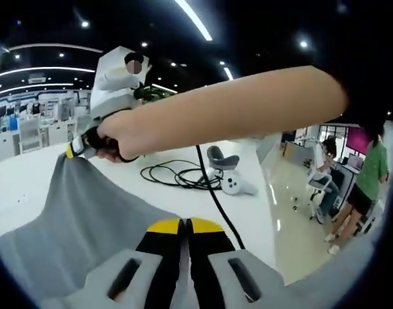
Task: Fold the towel on the table until its edges align and the towel forms a compact rectangular stack.
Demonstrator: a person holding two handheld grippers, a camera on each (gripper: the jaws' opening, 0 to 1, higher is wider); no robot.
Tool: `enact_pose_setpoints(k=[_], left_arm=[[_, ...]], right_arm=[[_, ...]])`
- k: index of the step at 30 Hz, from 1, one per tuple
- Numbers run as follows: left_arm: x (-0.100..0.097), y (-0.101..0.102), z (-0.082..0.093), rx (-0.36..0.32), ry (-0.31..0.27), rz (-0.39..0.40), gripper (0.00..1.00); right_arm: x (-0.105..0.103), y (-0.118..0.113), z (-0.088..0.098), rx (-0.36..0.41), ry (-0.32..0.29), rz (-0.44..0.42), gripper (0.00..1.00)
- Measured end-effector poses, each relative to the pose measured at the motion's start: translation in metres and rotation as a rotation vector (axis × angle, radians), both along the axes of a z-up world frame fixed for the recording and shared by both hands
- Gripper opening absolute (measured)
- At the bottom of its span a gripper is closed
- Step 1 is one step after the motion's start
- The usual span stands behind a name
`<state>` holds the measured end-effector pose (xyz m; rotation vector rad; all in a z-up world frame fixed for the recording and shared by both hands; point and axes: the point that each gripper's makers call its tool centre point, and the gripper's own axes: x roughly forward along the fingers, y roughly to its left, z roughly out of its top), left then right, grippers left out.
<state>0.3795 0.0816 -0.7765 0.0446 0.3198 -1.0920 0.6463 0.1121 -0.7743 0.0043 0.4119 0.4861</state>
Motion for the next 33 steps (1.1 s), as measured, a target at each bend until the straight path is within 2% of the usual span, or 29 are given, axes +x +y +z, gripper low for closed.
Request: enact_pose_setpoints(k=[5,9,16,25,29,33], left_arm=[[0.004,0.022,0.021,-0.025,-0.02,0.031,0.03],[0.011,0.046,0.036,-0.036,-0.042,0.086,0.03],[0.009,0.081,0.055,-0.067,-0.062,0.159,0.03],[0.006,0.123,0.07,-0.077,-0.089,0.234,0.03],[0.007,0.145,0.087,-0.138,-0.094,0.298,0.03],[0.006,0.166,0.1,-0.155,-0.118,0.337,0.03]], right_arm=[[0.001,0.016,0.01,0.001,-0.017,0.013,0.01],[0.002,0.034,0.022,0.026,-0.028,0.025,0.01],[0.007,0.065,0.044,0.036,-0.052,0.064,0.0],[-0.002,0.106,0.083,0.077,-0.093,0.099,0.01],[-0.004,0.129,0.099,0.103,-0.11,0.124,0.01],[-0.007,0.149,0.108,0.126,-0.126,0.144,0.01]])
